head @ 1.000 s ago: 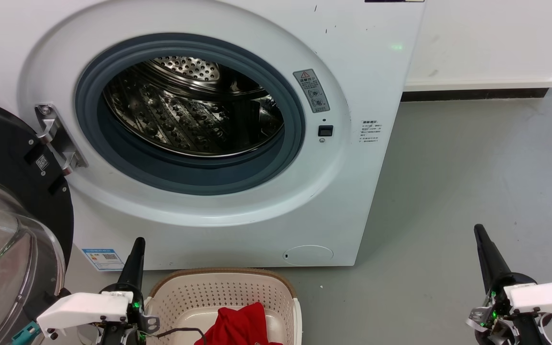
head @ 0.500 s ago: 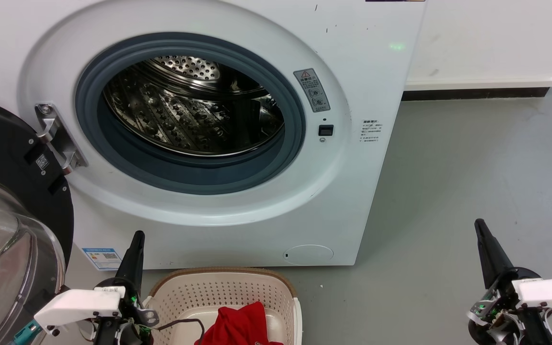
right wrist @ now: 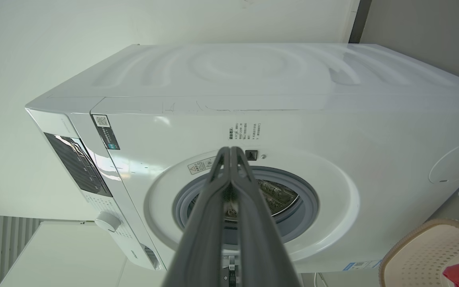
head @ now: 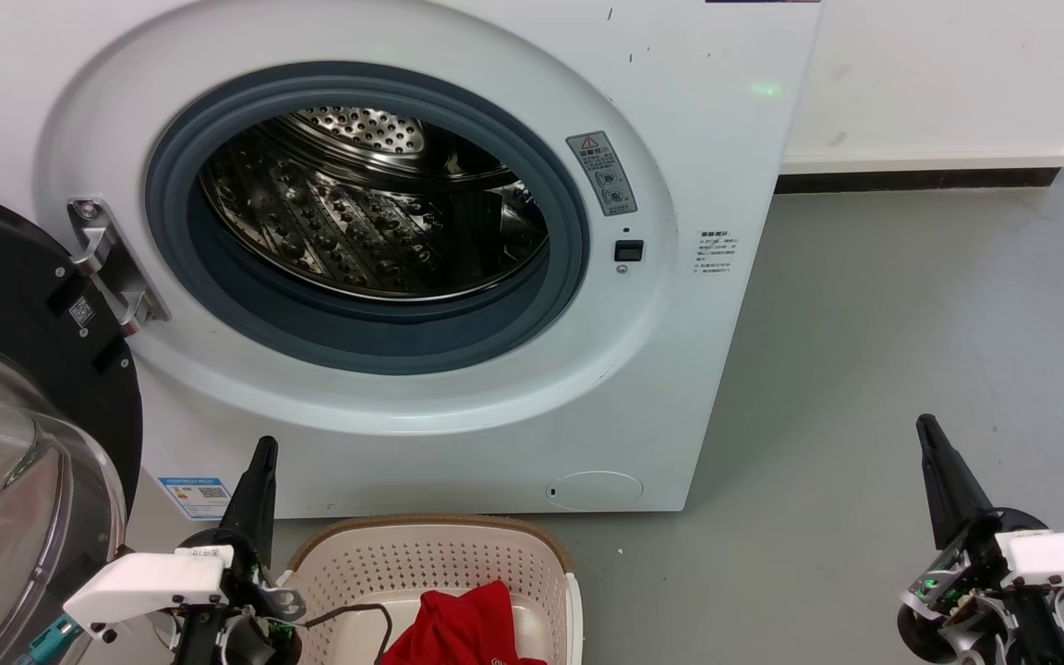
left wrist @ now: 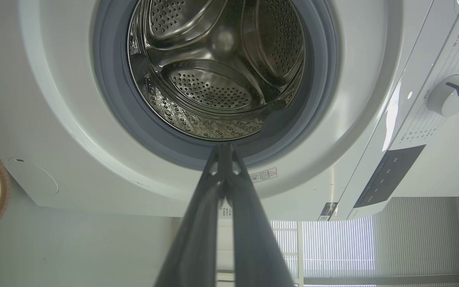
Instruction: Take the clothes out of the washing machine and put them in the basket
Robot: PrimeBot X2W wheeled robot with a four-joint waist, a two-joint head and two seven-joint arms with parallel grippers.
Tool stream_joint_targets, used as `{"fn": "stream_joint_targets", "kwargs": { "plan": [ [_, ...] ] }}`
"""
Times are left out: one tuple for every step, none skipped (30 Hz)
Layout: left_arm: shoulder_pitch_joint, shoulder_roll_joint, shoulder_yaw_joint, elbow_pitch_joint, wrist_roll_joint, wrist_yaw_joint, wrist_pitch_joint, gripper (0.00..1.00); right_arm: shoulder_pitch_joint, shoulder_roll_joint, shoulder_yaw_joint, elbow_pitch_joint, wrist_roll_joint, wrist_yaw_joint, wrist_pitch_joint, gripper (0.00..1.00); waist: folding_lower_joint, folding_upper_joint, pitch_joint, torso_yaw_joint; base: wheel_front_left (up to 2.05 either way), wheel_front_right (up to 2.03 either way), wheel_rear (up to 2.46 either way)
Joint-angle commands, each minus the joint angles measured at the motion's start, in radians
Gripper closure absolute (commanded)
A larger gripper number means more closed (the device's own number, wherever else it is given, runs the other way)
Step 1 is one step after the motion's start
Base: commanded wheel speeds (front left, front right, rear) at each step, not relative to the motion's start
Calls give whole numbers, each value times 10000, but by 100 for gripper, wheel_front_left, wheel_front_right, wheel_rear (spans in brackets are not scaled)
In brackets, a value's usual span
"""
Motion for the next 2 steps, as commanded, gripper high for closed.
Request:
{"fn": "stream_joint_targets", "kwargs": {
  "plan": [
    [-62, 10, 43, 4, -12, -25, 31, 100, -124, 30, -20, 21, 20, -3, 10, 100, 0, 0, -1, 0, 0, 0, 0],
    [-62, 10, 43, 4, -11, -25, 32, 100, -124, 34, -24, 22, 15, -3, 16, 100, 0, 0, -1, 0, 0, 0, 0]
  ]
}}
